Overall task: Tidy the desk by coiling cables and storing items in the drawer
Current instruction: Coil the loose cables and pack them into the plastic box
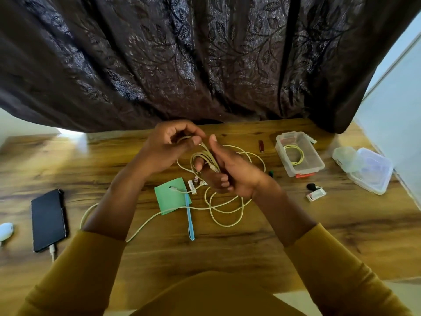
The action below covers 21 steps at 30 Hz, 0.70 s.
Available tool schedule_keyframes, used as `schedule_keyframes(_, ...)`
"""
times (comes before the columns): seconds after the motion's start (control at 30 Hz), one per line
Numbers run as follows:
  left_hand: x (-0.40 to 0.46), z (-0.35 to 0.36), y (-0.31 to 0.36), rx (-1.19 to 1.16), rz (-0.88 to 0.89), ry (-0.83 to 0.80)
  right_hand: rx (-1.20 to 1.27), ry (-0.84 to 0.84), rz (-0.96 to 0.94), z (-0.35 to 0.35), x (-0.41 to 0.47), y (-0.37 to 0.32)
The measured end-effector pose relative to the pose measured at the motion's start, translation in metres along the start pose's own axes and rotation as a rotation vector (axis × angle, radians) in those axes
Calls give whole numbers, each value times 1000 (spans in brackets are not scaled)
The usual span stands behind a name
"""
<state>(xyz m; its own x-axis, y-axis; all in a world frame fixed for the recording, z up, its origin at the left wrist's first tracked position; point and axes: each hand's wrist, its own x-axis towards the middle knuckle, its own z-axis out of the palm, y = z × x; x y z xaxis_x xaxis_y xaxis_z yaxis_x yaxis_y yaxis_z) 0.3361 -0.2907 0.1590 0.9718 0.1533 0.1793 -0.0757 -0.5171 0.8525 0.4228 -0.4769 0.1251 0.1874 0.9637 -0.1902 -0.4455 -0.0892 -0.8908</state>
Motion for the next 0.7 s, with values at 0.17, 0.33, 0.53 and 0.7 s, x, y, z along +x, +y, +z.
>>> schedule_keyframes(0.17,-10,20,-20,-301,-140,147,234,-129,-67,2,0,-9)
schedule_keyframes(0.33,-21,47,-21,-421,-253,275,395,-102,-204,-1,5,-11)
schedule_keyframes(0.53,-28,67,-16,-280,-336,336,467,66,-355,-3,12,-1)
schedule_keyframes(0.7,-36,76,-5,-69,-293,390,543,174,-385,-9,16,2)
